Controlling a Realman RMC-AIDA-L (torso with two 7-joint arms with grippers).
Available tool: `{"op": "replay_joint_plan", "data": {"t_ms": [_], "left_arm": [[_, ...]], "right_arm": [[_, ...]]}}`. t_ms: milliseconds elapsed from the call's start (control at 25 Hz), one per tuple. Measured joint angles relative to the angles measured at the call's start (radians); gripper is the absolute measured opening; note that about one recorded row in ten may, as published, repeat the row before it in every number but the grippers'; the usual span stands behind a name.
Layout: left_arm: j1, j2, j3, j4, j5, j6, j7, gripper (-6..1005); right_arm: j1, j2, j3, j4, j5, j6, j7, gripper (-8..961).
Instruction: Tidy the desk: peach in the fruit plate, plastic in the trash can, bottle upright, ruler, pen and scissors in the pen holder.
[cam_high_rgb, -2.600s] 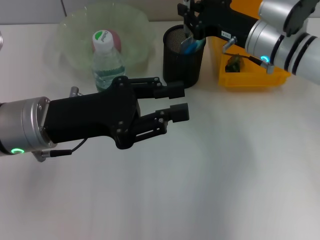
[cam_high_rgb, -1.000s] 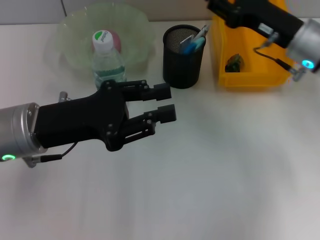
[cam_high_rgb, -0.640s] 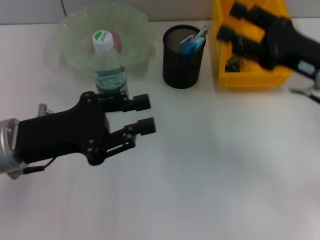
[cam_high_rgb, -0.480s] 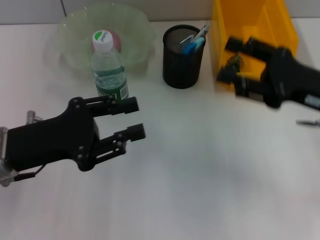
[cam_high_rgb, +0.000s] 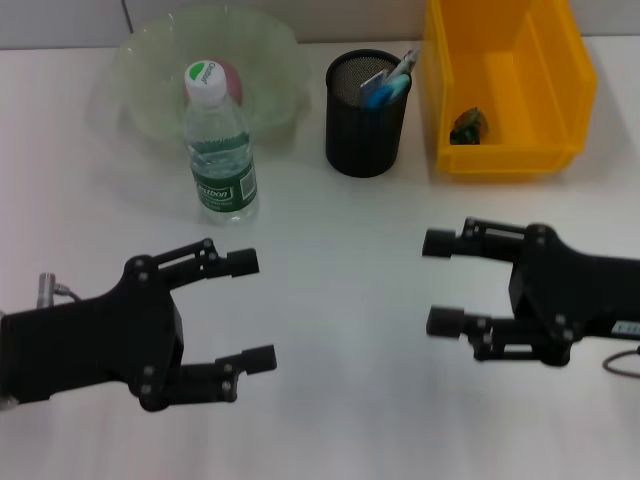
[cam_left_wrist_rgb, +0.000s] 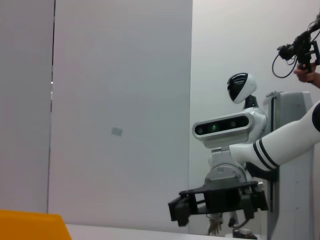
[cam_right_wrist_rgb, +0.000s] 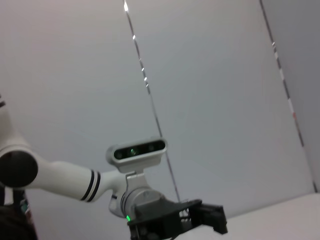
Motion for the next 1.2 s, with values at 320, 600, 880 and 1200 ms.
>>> {"op": "replay_joint_plan", "data": {"t_ms": [320,600,880,1200], "left_arm": [[0.028,-0.006,-0.005,-0.029,0.005,0.016,0.048,824],[0.032,0.002,-0.005,-0.057,0.012,0.041,0.048,824],[0.031,0.004,-0.003,-0.063,0.064,0.045,0.048,824],[0.03,0.004,-0.002,-0.063,0.066,0.045,0.048,824]], "right_arm": [[-0.009,0.003,-0.009,0.065,-0.052,-0.024,-0.18,758],[-0.015,0.002,-0.009,0.088,-0.056,-0.043,-0.236,758],[-0.019,0.003,-0.009,0.102,-0.082,-0.046,-0.258,758],[-0.02,0.003,-0.009,0.123,-0.086,-0.051,-0.299,758]]}}
